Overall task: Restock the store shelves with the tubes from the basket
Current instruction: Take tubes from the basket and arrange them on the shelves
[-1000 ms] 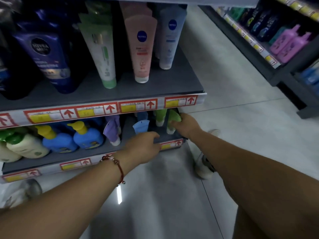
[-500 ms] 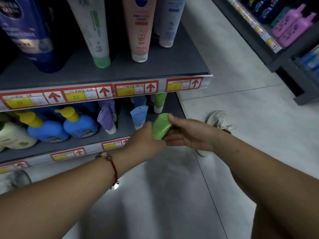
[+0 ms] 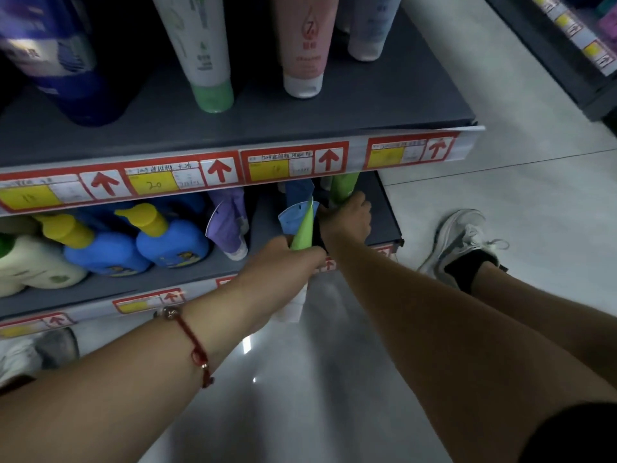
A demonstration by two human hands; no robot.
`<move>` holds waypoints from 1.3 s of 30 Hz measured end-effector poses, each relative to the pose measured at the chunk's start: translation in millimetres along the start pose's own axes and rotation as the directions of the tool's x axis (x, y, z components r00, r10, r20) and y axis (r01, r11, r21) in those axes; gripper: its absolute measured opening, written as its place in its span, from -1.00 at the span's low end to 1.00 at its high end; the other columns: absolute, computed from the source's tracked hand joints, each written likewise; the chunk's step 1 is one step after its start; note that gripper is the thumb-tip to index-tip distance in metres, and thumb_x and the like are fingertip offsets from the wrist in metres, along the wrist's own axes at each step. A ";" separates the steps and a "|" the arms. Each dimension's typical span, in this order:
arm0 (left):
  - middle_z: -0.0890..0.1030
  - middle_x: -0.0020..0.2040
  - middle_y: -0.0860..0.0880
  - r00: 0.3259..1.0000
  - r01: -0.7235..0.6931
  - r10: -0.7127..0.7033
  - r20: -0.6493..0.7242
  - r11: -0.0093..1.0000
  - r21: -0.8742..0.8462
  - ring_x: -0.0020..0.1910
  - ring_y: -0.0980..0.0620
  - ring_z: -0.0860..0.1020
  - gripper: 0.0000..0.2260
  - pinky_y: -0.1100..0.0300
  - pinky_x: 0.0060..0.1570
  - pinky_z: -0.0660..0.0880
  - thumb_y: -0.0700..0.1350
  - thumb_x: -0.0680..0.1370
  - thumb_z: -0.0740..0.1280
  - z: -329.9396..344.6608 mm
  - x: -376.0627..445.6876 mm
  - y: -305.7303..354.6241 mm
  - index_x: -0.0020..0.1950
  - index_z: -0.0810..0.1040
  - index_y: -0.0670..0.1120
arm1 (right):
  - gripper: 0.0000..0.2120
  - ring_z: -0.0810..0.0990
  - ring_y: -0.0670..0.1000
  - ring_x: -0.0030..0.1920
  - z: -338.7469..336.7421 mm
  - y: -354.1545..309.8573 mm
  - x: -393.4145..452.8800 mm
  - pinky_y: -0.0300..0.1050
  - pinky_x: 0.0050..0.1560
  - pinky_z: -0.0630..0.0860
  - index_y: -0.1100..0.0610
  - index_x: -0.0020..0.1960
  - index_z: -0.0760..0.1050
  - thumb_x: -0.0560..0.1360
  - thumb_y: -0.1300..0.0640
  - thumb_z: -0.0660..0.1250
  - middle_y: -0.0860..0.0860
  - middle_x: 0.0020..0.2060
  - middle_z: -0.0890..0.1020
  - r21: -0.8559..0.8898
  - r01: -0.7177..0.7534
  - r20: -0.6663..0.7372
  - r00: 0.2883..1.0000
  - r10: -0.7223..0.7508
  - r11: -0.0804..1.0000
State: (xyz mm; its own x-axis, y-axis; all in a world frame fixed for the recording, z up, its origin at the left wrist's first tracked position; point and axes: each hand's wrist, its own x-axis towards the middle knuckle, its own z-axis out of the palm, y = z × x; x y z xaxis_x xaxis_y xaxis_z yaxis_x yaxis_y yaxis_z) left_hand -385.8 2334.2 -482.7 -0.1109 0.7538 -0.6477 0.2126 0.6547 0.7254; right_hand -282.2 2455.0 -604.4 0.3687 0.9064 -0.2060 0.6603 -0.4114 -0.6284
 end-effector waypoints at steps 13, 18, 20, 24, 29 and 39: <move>0.59 -0.22 -0.19 0.996 0.002 0.000 0.087 1.000 -0.013 -0.27 -0.11 0.57 -0.67 -0.04 -0.19 0.61 0.02 0.25 0.36 7.4 1.7 12.9 -0.08 0.55 -0.15 | -0.71 0.57 0.00 -0.09 -47.8 32.9 34.1 -0.17 -0.15 0.49 0.12 0.14 0.53 0.43 0.15 0.45 -0.02 -0.08 0.63 0.088 0.244 0.271 0.927 -0.259 0.966; 0.59 -0.19 -0.14 0.996 0.024 -0.022 0.084 1.000 -0.017 -0.16 -0.17 0.63 -0.63 -0.20 0.04 0.61 0.03 0.23 0.37 19.5 -1.2 13.2 -0.03 0.56 -0.09 | -0.39 0.63 0.00 -0.05 -29.4 34.7 35.7 0.00 -0.06 0.63 0.03 0.10 0.49 0.13 -0.23 0.46 -0.03 -0.03 0.65 0.184 0.170 0.199 0.958 -0.207 0.968; 0.62 -0.16 -0.14 0.996 0.032 -0.031 0.083 0.999 -0.011 -0.05 -0.21 0.66 -0.61 -0.22 0.05 0.61 0.04 0.23 0.38 24.3 0.5 13.1 0.01 0.56 -0.06 | -0.42 0.62 0.07 -0.10 -32.6 26.3 32.2 0.02 -0.09 0.62 0.07 0.03 0.51 0.13 -0.23 0.40 0.05 -0.06 0.63 0.144 0.168 0.149 0.970 -0.189 0.975; 0.62 -0.19 -0.14 0.994 0.032 -0.035 0.101 0.999 0.030 -0.17 -0.13 0.63 -0.63 -0.22 0.03 0.61 0.05 0.25 0.39 26.6 3.2 9.8 0.00 0.55 -0.07 | -0.74 0.61 0.07 -0.15 -43.9 23.9 30.8 -0.16 -0.23 0.50 0.18 0.00 0.57 0.37 0.10 0.49 0.05 -0.15 0.66 0.167 0.179 0.202 0.956 -0.211 0.970; 0.66 -0.11 -0.21 0.996 0.045 -0.045 0.079 0.999 0.003 -0.16 -0.13 0.63 -0.62 -0.20 0.05 0.60 0.02 0.24 0.39 26.0 5.9 14.0 0.00 0.55 -0.08 | -0.69 0.57 0.04 -0.14 -39.5 32.6 25.5 -0.09 -0.18 0.52 0.17 0.05 0.51 0.38 0.08 0.50 0.05 -0.10 0.65 0.170 0.214 0.107 0.966 -0.234 0.962; 0.63 -0.18 -0.15 0.992 0.034 -0.034 0.119 0.999 0.006 -0.22 -0.08 0.58 -0.85 -0.01 -0.11 0.59 -0.09 0.46 0.38 31.8 17.5 13.7 -0.01 0.50 -0.07 | -0.88 0.62 0.01 -0.16 -30.4 18.3 26.5 -0.01 -0.12 0.58 0.16 -0.01 0.57 0.47 0.16 0.37 0.04 -0.15 0.68 0.222 0.243 0.146 0.949 -0.278 0.944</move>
State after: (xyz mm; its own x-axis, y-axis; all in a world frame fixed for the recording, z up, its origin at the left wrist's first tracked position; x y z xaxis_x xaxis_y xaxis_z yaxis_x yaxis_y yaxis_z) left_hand -353.9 2354.5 -491.5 -0.0017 0.7188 -0.6952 0.2150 0.6792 0.7017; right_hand -240.4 2468.6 -598.6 0.0711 0.9890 -0.1299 0.5676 -0.1472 -0.8100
